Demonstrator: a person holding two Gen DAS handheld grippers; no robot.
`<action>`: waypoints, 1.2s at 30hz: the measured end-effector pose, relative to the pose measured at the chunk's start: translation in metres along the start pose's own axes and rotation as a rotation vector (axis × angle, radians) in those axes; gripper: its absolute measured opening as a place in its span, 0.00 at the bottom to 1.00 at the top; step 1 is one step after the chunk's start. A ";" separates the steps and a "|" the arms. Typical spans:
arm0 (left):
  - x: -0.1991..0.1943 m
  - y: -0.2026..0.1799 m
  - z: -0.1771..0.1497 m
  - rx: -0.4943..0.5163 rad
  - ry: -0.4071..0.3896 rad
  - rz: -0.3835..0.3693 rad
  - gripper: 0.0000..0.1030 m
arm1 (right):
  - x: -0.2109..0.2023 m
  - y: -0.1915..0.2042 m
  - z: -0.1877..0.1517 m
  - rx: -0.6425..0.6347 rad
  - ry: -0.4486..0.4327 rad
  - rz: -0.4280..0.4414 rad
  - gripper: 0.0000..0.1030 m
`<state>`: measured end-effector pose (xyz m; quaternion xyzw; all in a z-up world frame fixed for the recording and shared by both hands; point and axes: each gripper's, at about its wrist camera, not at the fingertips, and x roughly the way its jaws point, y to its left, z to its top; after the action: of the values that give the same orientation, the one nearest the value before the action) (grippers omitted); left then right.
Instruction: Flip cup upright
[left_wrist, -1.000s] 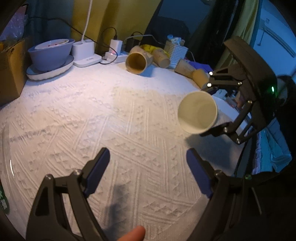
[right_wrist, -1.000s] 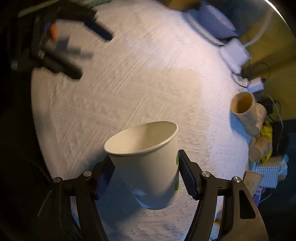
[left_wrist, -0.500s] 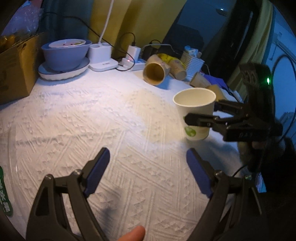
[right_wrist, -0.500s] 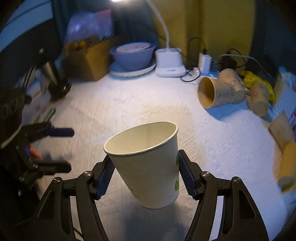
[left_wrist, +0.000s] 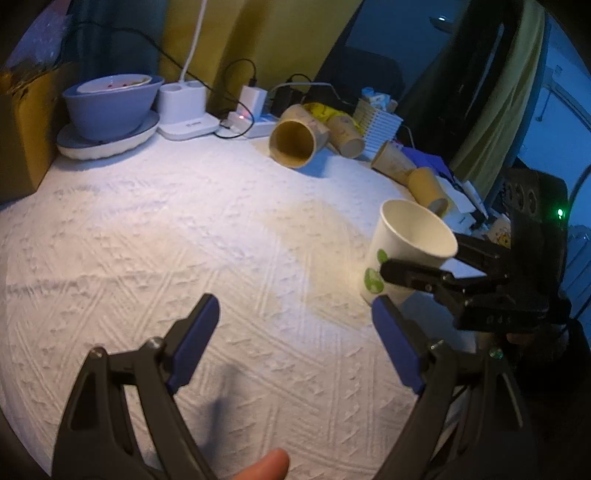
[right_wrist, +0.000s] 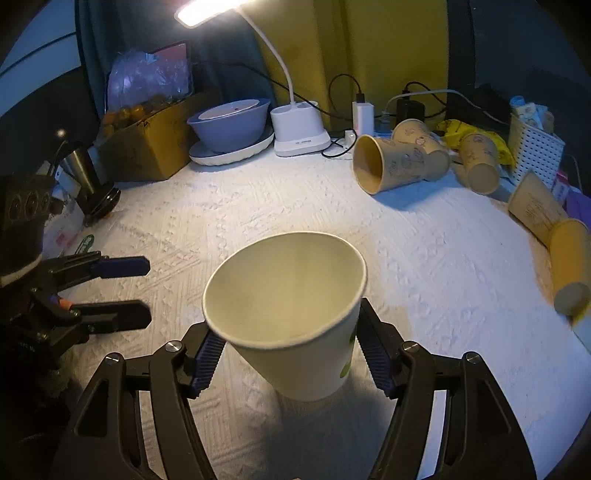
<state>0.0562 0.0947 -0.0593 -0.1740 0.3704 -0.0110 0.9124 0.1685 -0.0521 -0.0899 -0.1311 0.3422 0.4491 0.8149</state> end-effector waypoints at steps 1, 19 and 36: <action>0.000 -0.002 0.000 0.003 -0.002 0.000 0.83 | -0.002 0.000 -0.003 0.006 -0.002 -0.002 0.68; -0.015 -0.040 -0.017 0.115 -0.043 -0.027 0.83 | -0.045 0.005 -0.041 0.067 -0.090 -0.143 0.73; -0.061 -0.071 -0.029 0.154 -0.148 -0.083 0.83 | -0.114 0.037 -0.082 0.108 -0.186 -0.283 0.73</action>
<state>0.0003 0.0284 -0.0146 -0.1190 0.2927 -0.0640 0.9466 0.0606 -0.1477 -0.0694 -0.0920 0.2670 0.3213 0.9039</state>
